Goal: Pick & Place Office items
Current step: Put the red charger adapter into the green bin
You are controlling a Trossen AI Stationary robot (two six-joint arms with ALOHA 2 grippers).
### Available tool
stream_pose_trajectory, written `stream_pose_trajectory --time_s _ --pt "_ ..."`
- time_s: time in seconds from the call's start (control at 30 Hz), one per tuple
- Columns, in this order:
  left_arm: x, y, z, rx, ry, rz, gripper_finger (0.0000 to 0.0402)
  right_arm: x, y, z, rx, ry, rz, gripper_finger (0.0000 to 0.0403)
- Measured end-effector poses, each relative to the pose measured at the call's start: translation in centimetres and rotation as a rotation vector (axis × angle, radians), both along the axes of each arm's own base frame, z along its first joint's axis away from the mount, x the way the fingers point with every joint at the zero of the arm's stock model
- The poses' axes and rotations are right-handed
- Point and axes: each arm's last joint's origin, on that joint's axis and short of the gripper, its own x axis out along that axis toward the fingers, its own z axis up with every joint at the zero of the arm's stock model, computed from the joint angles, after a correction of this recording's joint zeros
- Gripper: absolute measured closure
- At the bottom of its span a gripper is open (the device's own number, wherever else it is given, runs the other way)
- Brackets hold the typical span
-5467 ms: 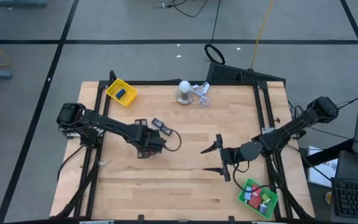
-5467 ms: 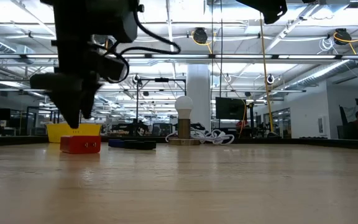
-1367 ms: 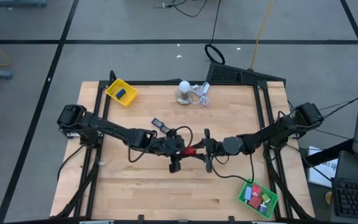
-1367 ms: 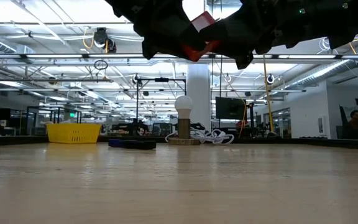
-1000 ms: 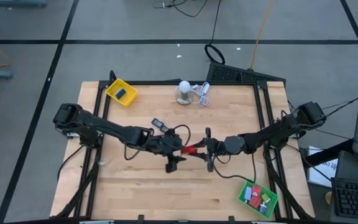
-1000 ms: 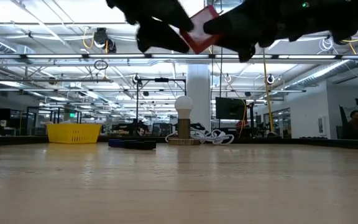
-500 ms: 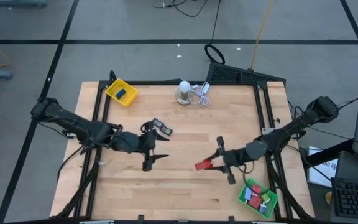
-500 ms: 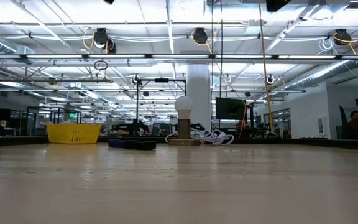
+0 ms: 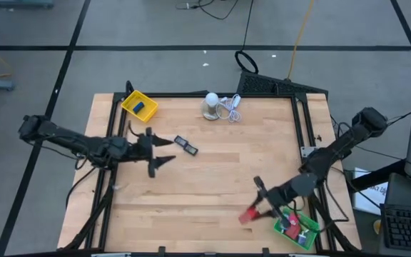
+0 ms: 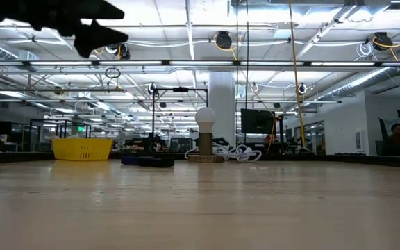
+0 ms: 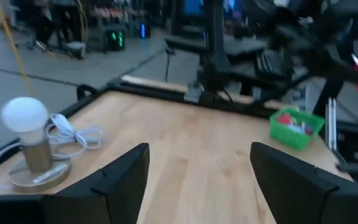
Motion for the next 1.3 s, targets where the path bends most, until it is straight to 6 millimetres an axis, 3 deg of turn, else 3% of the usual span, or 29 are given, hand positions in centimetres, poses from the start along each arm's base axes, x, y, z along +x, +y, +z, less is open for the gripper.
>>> stream_pose_trajectory --time_s 0.23,0.47,0.6,0.87,1.2,1.3 --pt "-2.5 1.2 -1.8 -0.031 -0.136 0.040 0.0113 -2.3 2.0 0.7 0.083 0.518 -0.029 0.0291" --pt "-3.0 1.6 -3.5 -0.075 -0.133 0.062 0.0125 -6.0 2.5 -0.8 0.174 1.045 -0.195 0.0291" --pt "-2.9 1.8 -3.7 -0.095 -0.122 0.072 0.0127 -9.1 3.6 -1.6 0.216 1.294 -0.237 0.0291" --pt "-2.9 1.8 -3.6 -0.074 -0.129 0.072 0.0128 -12.5 4.8 -2.0 0.276 1.311 -0.360 0.0291" --pt "-2.9 1.8 -3.6 -0.043 -0.124 0.071 0.0128 -13.6 5.4 -5.3 0.408 1.383 -0.328 0.0288" --pt "-2.9 1.8 -3.6 -0.044 -0.124 0.071 0.0128 -13.6 5.0 -6.1 0.399 1.386 -0.351 0.0256"
